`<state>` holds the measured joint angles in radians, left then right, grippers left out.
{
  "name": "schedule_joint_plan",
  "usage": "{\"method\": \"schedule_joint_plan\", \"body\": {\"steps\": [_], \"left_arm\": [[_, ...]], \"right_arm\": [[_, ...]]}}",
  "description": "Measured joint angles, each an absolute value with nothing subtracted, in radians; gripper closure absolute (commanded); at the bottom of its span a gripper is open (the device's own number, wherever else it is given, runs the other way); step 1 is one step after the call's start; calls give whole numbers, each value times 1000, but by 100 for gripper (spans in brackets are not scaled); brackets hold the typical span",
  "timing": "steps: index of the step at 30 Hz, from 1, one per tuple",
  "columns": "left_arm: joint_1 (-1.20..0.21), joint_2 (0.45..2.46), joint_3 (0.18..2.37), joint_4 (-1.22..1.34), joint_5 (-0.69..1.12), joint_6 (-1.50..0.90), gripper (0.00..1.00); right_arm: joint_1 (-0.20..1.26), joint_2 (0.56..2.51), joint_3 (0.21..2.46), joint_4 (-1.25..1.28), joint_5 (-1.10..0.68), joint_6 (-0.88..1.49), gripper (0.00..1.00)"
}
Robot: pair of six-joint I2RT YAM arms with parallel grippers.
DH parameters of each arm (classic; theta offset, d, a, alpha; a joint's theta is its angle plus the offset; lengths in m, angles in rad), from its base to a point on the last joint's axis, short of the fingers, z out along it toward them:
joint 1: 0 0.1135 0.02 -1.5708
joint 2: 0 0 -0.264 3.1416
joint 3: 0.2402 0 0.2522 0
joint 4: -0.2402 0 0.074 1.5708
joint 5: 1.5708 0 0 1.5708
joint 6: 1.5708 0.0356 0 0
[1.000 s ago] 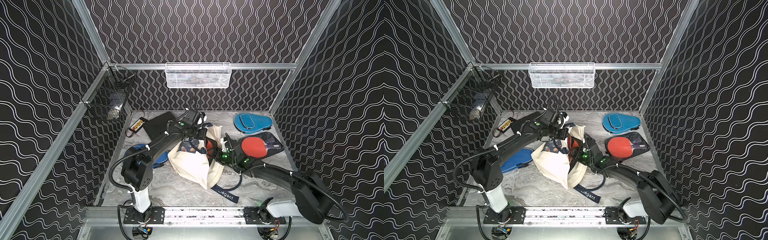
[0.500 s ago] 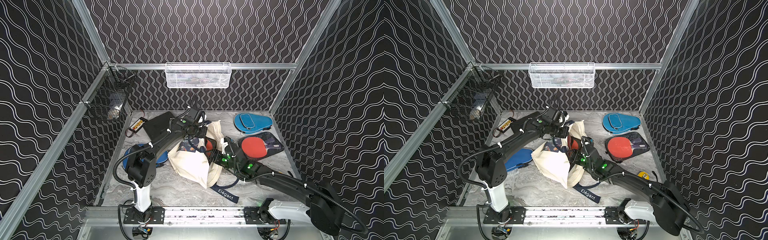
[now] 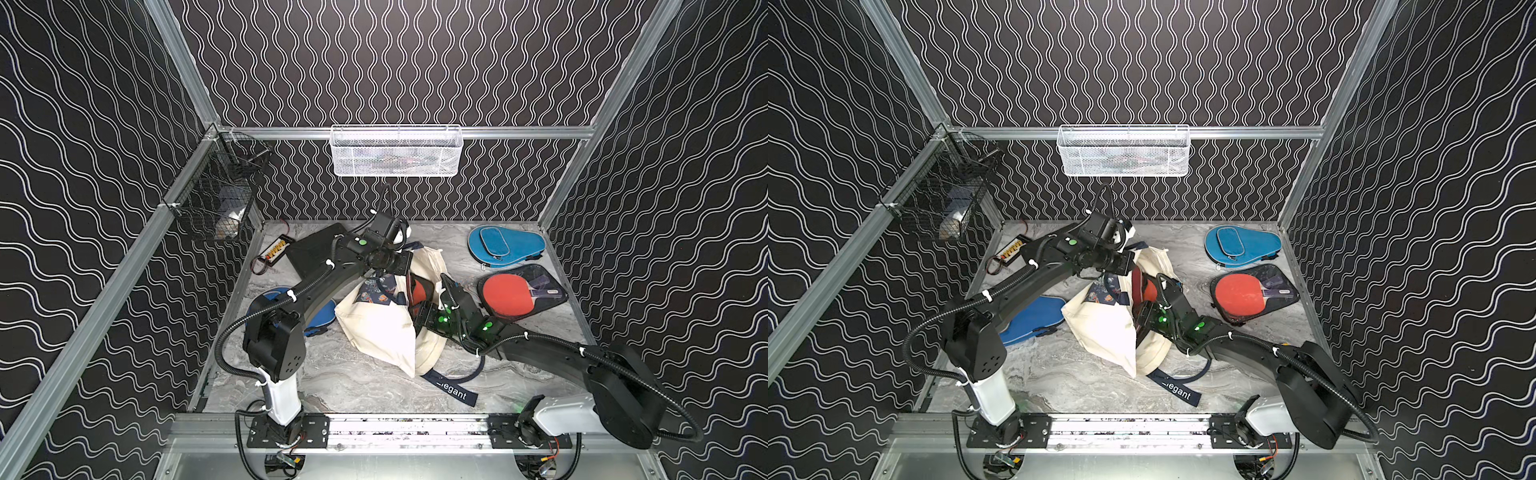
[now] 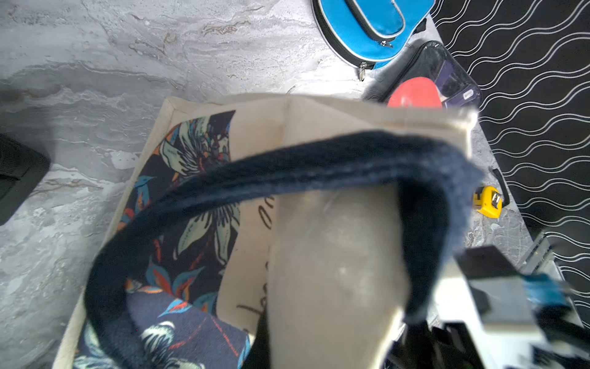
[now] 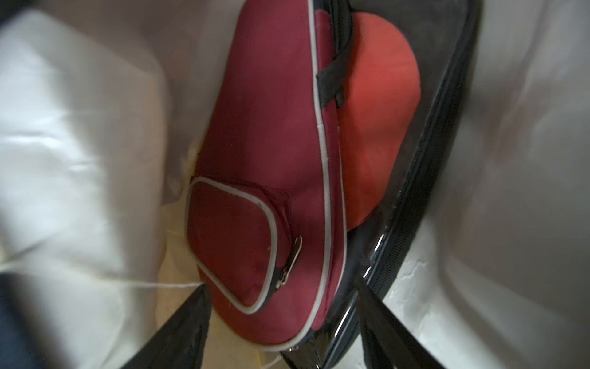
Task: Remove the ping pong set from the canvas bag
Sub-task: Pick up the ping pong set from the canvas bag.
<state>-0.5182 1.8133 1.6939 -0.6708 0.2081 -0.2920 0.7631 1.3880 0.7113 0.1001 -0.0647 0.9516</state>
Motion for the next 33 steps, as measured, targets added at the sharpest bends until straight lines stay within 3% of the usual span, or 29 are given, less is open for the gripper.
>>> {"method": "schedule_joint_plan", "body": {"steps": [25, 33], "left_arm": [[-568, 1831, 1786, -764, 186, -292, 100], [-574, 1830, 1752, -733, 191, -293, 100]], "right_arm": [[664, 1668, 769, 278, -215, 900, 25], [624, 1699, 672, 519, -303, 886, 29]]}}
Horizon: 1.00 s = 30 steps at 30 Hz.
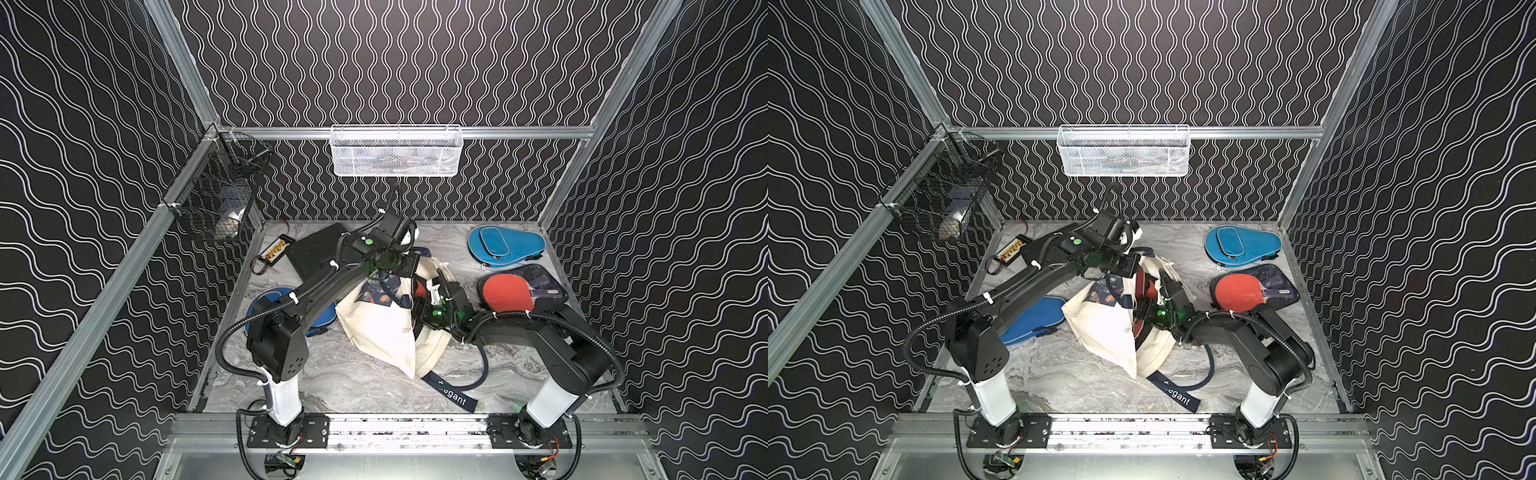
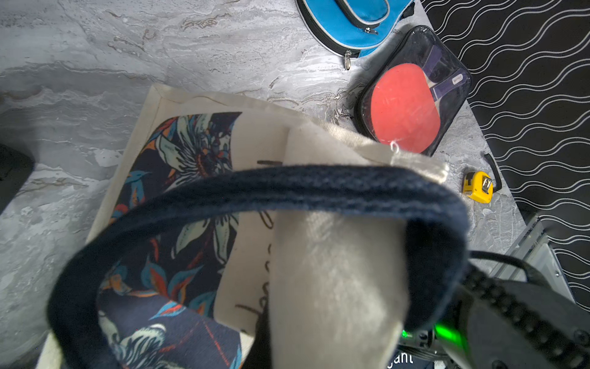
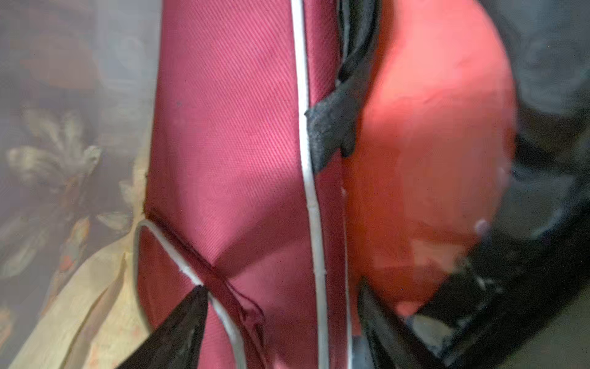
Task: Remove the ping pong set from the canvas bag
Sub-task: Pick up the ping pong set from the canvas bag.
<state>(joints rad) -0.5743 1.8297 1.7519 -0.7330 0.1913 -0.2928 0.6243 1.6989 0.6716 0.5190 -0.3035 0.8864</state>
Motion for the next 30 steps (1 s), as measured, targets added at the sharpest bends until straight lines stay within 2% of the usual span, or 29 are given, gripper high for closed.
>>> {"method": "schedule_joint_plan", "body": {"steps": [9, 21, 25, 30], "left_arm": [[-574, 1829, 1754, -733, 191, -292, 100], [-574, 1829, 1767, -741, 192, -292, 100], [-575, 1829, 1766, -741, 194, -292, 100], [-582, 1832, 1773, -751, 184, -292, 100]], "right_arm": [[627, 1541, 574, 654, -291, 886, 28], [634, 1662, 723, 392, -171, 816, 26], [634, 1709, 745, 389, -175, 803, 24], [620, 1769, 736, 530, -232, 804, 24]]}}
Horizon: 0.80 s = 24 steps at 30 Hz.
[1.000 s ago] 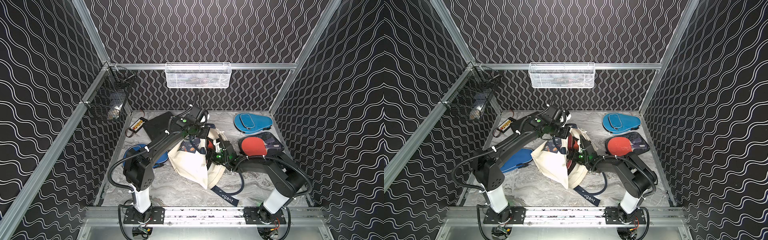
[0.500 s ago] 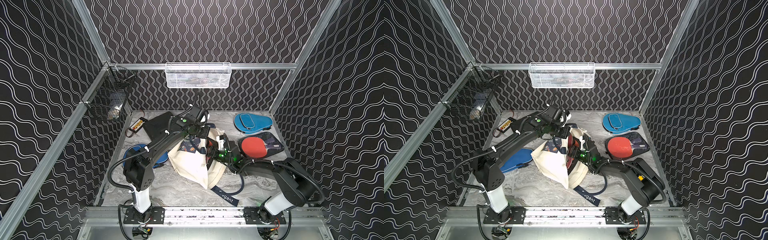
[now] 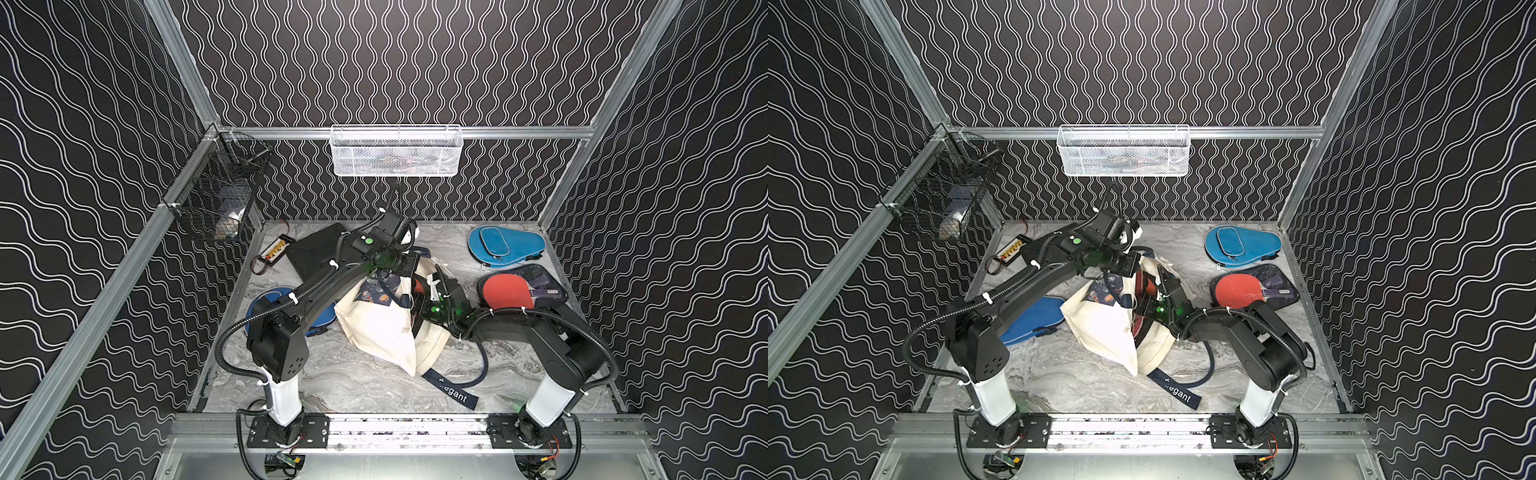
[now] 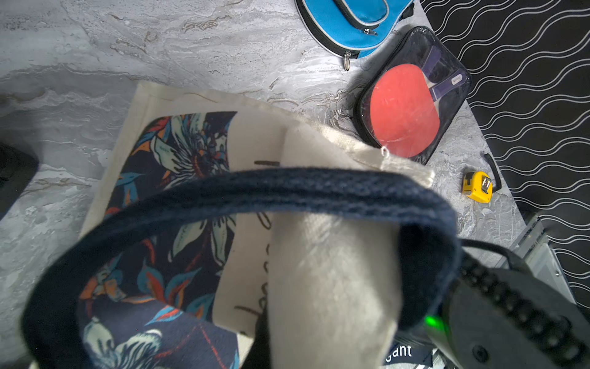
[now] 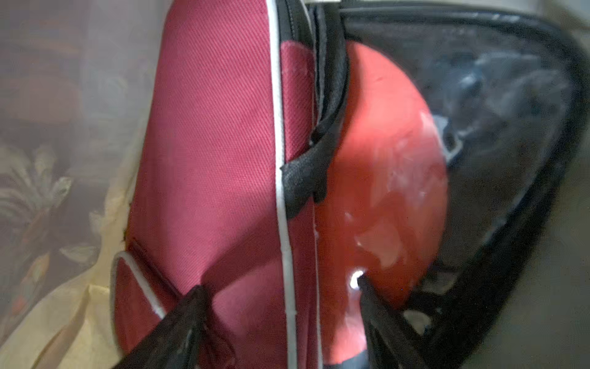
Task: Remove the ping pong set from the canvas bag
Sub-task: Pick up the ping pong set from the canvas bag.
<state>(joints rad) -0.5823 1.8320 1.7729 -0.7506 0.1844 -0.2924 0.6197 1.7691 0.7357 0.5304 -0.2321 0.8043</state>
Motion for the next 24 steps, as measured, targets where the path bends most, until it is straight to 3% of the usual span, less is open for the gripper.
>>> {"method": "schedule_joint_plan", "body": {"steps": [11, 17, 24], "left_arm": [[-609, 1847, 1796, -755, 195, -292, 100], [-609, 1851, 1805, -763, 188, -293, 100], [-610, 1851, 1805, -767, 191, -293, 100]], "right_arm": [[620, 1753, 714, 637, -312, 804, 24], [618, 1845, 723, 751, -358, 828, 24], [618, 1847, 671, 866, -397, 883, 31]]}}
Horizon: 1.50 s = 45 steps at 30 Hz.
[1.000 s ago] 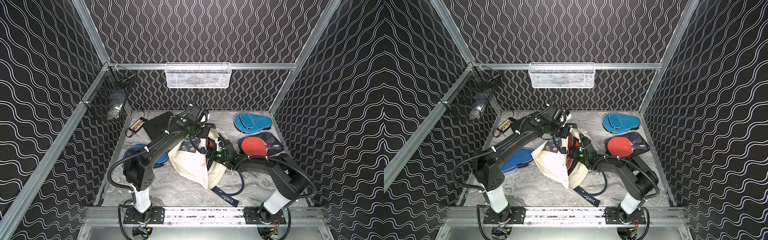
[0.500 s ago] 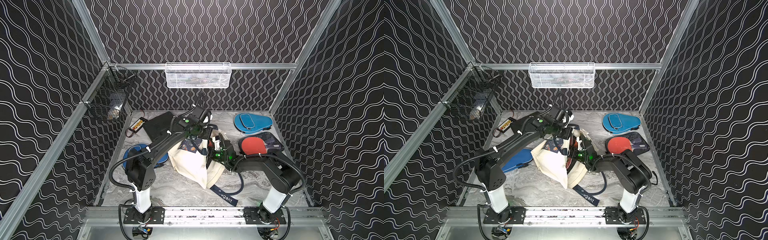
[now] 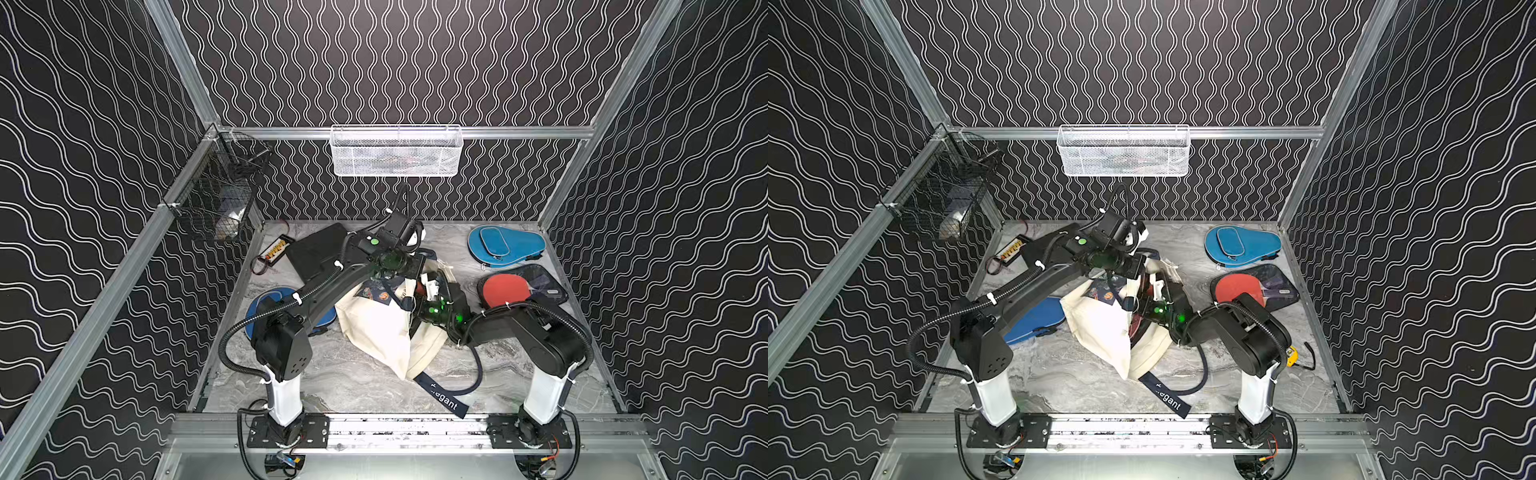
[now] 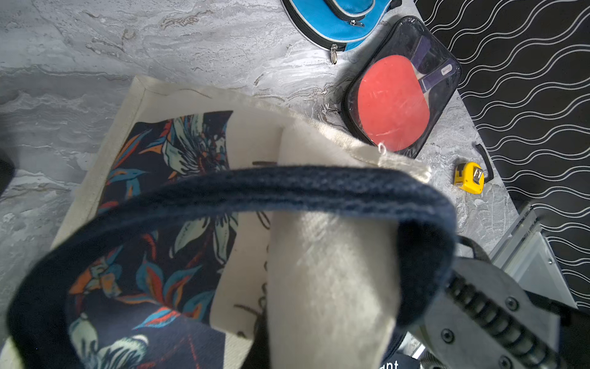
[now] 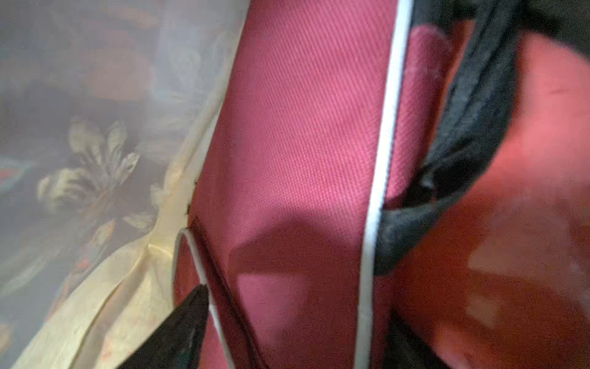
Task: Remove the ping pong set from the canvas bag
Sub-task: Pick up the ping pong set from the canvas bag.
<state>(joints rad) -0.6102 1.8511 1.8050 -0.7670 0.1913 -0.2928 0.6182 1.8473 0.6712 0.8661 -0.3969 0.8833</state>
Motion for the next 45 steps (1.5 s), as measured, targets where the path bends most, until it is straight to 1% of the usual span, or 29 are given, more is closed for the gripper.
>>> {"method": "schedule_joint_plan", "body": {"steps": [4, 9, 11, 15, 19, 22, 25, 27, 31, 36, 42, 45], "left_arm": [[-613, 1851, 1804, -767, 192, -293, 100], [-615, 1851, 1798, -763, 191, -292, 100], [-615, 1851, 1798, -762, 190, -292, 100], [-615, 1851, 1797, -763, 188, -292, 100], [-616, 1851, 1796, -762, 191, -292, 100], [-616, 1851, 1792, -759, 191, -292, 100], [-616, 1851, 1791, -759, 187, -292, 100], [-616, 1851, 1791, -759, 189, -292, 100], [-616, 1851, 1814, -765, 187, -292, 100], [-616, 1866, 1887, -804, 150, -271, 100], [-603, 1880, 1927, -845, 101, -260, 100], [-587, 1879, 1927, -858, 88, -259, 100]], "right_arm": [[618, 1791, 613, 944, -406, 918, 35], [618, 1778, 572, 1069, -408, 984, 37], [618, 1808, 580, 1102, -408, 1006, 38], [614, 1911, 603, 1153, -405, 1084, 45], [600, 2002, 622, 1231, -421, 1176, 58], [588, 2041, 625, 1294, -439, 1220, 75], [584, 2030, 623, 1323, -450, 1248, 83], [583, 1995, 616, 1318, -451, 1254, 91], [582, 1931, 600, 1273, -437, 1237, 100], [588, 1806, 569, 1171, -409, 1183, 100], [626, 1534, 562, 836, -348, 1045, 100], [641, 1408, 595, 620, -307, 977, 100]]}}
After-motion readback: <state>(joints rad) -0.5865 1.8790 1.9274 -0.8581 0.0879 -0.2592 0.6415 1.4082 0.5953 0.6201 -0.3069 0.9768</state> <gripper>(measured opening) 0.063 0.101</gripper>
